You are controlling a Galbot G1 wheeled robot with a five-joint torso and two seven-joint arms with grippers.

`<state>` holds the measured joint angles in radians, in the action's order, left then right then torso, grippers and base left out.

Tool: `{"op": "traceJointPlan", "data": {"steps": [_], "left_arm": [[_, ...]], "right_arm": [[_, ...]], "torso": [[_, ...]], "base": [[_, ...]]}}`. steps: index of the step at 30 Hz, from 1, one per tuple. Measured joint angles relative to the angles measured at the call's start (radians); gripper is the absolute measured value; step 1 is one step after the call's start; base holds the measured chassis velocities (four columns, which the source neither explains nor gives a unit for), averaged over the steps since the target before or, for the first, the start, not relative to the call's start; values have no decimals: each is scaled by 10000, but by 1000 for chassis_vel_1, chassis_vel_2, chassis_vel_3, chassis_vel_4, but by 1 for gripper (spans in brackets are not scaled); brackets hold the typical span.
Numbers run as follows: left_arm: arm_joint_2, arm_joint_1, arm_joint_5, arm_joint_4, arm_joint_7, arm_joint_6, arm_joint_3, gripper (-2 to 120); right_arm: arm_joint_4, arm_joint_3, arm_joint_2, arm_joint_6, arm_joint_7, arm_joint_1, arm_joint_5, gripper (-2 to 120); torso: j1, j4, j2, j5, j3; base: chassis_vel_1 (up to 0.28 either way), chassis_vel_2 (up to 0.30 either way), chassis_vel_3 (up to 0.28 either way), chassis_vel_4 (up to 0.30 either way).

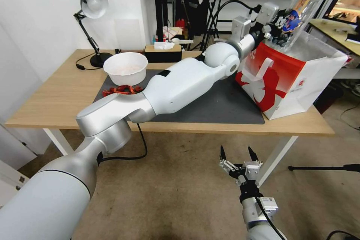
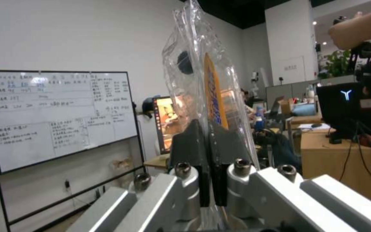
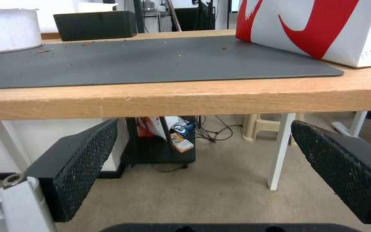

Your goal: Close the takeout container lid, then place the container into the takeout bag.

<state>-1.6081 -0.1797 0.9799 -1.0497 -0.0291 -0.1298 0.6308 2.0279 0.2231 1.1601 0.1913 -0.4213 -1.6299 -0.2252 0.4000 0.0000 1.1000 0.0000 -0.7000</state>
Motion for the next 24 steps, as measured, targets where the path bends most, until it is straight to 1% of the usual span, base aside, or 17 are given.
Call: {"op": "traceJointPlan", "data": {"steps": [1,2,3,5,6,8,9,11,12,14,15,18,19,20,23,24], "left_arm": [[0,8,-52,19,-43,-6,32,9],[0,8,-52,19,-43,-6,32,9],[0,10,-76,32,-91,-9,62,11],[0,-10,-90,43,-144,-14,139,21],[0,-10,-90,43,-144,-14,139,21],[0,-72,-103,52,-181,-16,186,34],[0,-72,-103,52,-181,-16,186,34],[0,-101,-104,52,-180,-17,187,45],[0,-101,-104,52,-180,-17,187,45],[0,-106,-104,47,-143,4,135,55],[0,-106,-104,47,-143,4,135,55],[0,-88,-94,0,-14,122,-23,70],[0,-74,-91,-28,31,166,-59,73],[0,-74,-91,-28,31,166,-59,73],[0,-38,-78,-197,147,287,-94,87],[0,-38,-78,-197,147,287,-94,87]], "right_arm": [[-10,14,-11,2,-3,26,-9,100],[-10,14,-11,2,-3,26,-9,100],[-22,23,-19,6,-8,36,-17,100],[-48,41,-27,19,-13,41,-30,100],[-48,41,-27,19,-13,41,-30,100],[-67,41,-31,32,-15,60,-35,100],[-67,41,-31,32,-15,60,-35,100],[-67,11,-31,33,-16,93,-35,100],[-67,11,-31,33,-16,93,-35,100],[-65,-33,-30,33,-26,144,-35,100],[-65,-33,-30,33,-26,144,-35,100],[-50,-58,-50,22,-33,171,-43,100],[-48,-58,-63,19,-34,178,-52,100],[-48,-58,-63,19,-34,178,-52,100],[-47,-54,-94,8,-36,211,-91,100],[-47,-54,-94,8,-36,211,-91,100]], "torso": [[0,0,0,0,0],[0,0,0,0,0],[0,1,0,-1,0],[0,0,0,0,0],[0,0,0,0,0],[0,-1,0,0,0],[0,-1,0,0,0],[0,0,0,0,0],[0,0,0,0,0],[0,0,0,0,0],[0,0,0,0,0],[0,0,0,0,0],[0,0,0,-1,0],[0,0,0,-1,0],[0,0,0,0,0],[0,0,0,0,0]], "base": [[0,0,0,0],[0,0,0,0],[0,0,0,0],[0,0,0,0],[0,0,0,0],[0,0,0,0],[0,0,0,0],[0,0,0,0],[0,0,0,0],[0,0,0,0],[0,0,0,0],[0,0,0,0],[0,0,0,0],[0,0,0,0],[0,0,0,0],[0,0,0,0]]}}
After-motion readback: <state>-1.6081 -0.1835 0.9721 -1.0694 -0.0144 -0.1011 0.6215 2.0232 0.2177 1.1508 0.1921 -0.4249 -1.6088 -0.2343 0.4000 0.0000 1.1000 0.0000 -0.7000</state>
